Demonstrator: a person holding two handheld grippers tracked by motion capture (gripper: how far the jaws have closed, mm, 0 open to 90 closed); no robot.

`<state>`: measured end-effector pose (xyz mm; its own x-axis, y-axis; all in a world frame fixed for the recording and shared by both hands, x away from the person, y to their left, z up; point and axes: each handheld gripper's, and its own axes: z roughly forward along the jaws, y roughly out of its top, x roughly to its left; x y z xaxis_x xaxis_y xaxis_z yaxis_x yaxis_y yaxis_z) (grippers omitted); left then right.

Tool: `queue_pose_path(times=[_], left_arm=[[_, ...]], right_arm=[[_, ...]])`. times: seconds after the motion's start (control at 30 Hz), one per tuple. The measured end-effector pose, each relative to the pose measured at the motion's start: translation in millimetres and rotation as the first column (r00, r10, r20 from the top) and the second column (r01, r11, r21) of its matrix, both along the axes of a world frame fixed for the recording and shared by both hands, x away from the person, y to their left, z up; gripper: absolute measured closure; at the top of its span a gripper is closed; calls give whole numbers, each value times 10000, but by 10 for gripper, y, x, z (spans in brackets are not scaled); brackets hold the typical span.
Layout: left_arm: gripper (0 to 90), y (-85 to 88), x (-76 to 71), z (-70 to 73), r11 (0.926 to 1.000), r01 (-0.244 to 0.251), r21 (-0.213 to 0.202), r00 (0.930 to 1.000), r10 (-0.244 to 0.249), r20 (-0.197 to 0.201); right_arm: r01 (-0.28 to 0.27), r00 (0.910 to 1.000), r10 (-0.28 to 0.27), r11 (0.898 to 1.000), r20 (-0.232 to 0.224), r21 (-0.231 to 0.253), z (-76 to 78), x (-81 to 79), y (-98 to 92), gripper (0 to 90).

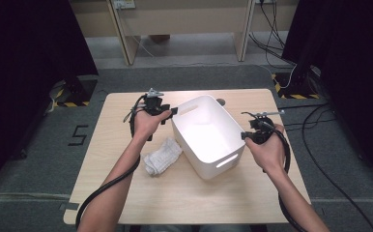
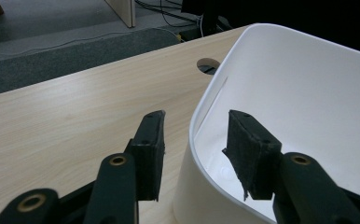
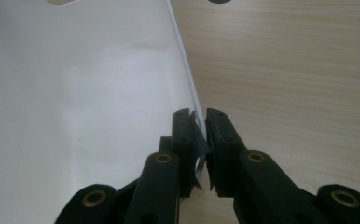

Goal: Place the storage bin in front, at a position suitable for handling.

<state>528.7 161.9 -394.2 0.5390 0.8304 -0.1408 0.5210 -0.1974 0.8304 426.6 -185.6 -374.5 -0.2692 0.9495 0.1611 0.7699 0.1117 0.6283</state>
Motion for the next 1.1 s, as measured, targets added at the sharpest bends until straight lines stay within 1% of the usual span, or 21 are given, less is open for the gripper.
queue_pose_path(times=[0.1, 0.2, 0.27, 0.3, 0.33, 0.37, 0.47, 0.53, 0.6, 0.67, 0.73, 0.8, 0.83, 0.87, 0.9, 0.93, 0.97, 1.0, 1.03, 1.07, 1.1], left_arm=[[610, -25, 11, 2, 9996, 182, 202, 9998, -181, -75], [633, -57, 30, 3, 9983, 386, 432, 9991, -379, -168], [646, -72, 45, -2, 9982, 444, 412, 9986, -431, -322], [667, -72, 45, -2, 9982, 444, 412, 9986, -431, -322], [677, -80, 48, -3, 9961, 466, 751, 9984, -441, -349], [690, -73, 51, 2, 9949, 467, 889, 9985, -439, -333], [771, -32, 60, 18, 9924, 276, 1198, 9990, -232, -376], [813, -7, 58, 20, 9869, 241, 1595, 9992, -187, -353], [833, 26, 43, 32, 9833, 160, 1815, 9992, -89, -402], [846, 62, 11, 36, 9826, -41, 1857, 9988, 130, -466], [840, 95, -39, 34, 9853, -287, 1682, 9979, 381, -532], [831, 103, -116, 30, 9848, -584, 1636, 9965, 674, -502], [826, 105, -162, 31, 9822, -659, 1759, 9962, 749, -450], [820, 107, -210, 32, 9809, -725, 1807, 9958, 812, -412], [817, 107, -210, 32, 9809, -725, 1807, 9958, 812, -412], [813, 123, -303, 29, 9821, -843, 1686, 9948, 926, -416], [810, 123, -303, 29, 9821, -843, 1686, 9948, 926, -416], [802, 123, -380, 15, 9814, -905, 1696, 9949, 968, -292], [795, 125, -413, 9, 9820, -940, 1641, 9946, 997, -272], [790, 124, -446, 3, 9824, -990, 1585, 9943, 1041, -242], [787, 114, -485, -2, 9813, -1015, 1636, 9943, 1054, -155]], right_arm=[[-264, 9996, 261, 9995, -145, -165, 8, 63, 1, 855], [-748, 9972, 751, 9955, 18, -589, 11, 92, 20, 864], [-950, 9954, 955, 9933, 40, -658, 12, 116, 26, 865], [-950, 9954, 955, 9933, 40, -658, 12, 116, 26, 865], [-1117, 9936, 1127, 9914, 97, -687, 9, 169, 21, 866], [-1148, 9932, 1157, 9910, 94, -693, 10, 185, 25, 866], [-1273, 9916, 1286, 9895, 159, -689, 4, 271, 25, 865], [-1326, 9906, 1348, 9883, 241, -750, -1, 345, 36, 862], [-1375, 9896, 1406, 9870, 318, -837, 2, 450, 57, 852], [-1422, 9883, 1470, 9846, 418, -1013, 0, 593, 84, 828], [-1470, 9856, 1559, 9813, 657, -1244, -21, 769, 114, 794], [-1329, 9867, 1434, 9829, 765, -1276, -23, 869, 150, 753], [-1181, 9878, 1287, 9862, 882, -1163, -19, 898, 168, 729], [-924, 9884, 1041, 9901, 1105, -1060, 5, 893, 182, 678], [-924, 9884, 1041, 9901, 1105, -1060, 5, 893, 182, 678], [-544, 9857, 656, 9956, 1550, -757, 110, 789, 192, 602], [-544, 9857, 656, 9956, 1550, -757, 110, 789, 192, 602], [-145, 9839, 220, 9990, 1773, -434, 216, 647, 153, 577], [38, 9845, 30, 9993, 1754, -381, 250, 589, 133, 583], [269, 9872, -202, 9988, 1581, -405, 281, 514, 108, 579], [429, 9909, -370, 9982, 1294, -426, 293, 448, 87, 579]])
